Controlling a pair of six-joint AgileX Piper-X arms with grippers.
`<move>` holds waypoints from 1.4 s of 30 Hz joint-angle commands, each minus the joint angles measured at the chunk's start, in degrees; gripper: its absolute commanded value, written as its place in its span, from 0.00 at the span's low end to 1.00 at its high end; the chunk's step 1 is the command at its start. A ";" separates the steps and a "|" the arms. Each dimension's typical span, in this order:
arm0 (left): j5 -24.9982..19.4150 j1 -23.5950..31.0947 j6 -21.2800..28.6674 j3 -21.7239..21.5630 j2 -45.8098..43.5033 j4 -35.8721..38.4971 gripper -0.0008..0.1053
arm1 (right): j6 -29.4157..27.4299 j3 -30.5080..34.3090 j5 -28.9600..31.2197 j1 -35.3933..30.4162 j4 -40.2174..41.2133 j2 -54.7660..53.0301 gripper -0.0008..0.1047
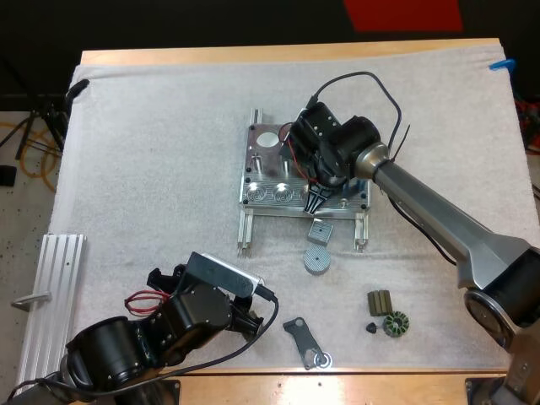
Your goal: Load cells from right to left
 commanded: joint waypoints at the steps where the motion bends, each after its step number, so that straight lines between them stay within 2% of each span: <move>1: -0.14 -0.06 0.00 0.09 0.05 -0.45 0.63 | -0.76 -0.55 -0.11 -0.05 0.12 0.19 0.09; 11: -0.14 -0.06 0.39 0.09 0.05 -0.45 0.63 | -0.76 -0.55 -0.11 -0.05 0.23 0.32 0.11; 14: -0.14 -0.06 0.39 0.09 0.05 -0.45 0.63 | -0.64 -0.55 -0.11 -0.05 0.25 0.32 0.25; 16: -0.14 -0.06 0.39 0.09 0.05 -0.45 0.63 | -0.64 -0.55 -0.11 -0.05 0.25 0.32 0.40; 19: -0.14 -0.06 0.39 0.09 0.05 -0.45 0.63 | 0.97 -0.55 -0.11 -0.05 -0.29 -0.09 0.49; 27: -0.14 -0.06 0.39 0.09 0.05 -0.45 0.63 | 2.79 -0.55 -0.37 -0.05 -2.81 -3.76 0.49; 42: -0.14 -0.06 0.39 0.09 0.05 -0.45 0.63 | 2.79 -0.55 6.46 -0.05 -1.12 -5.49 0.49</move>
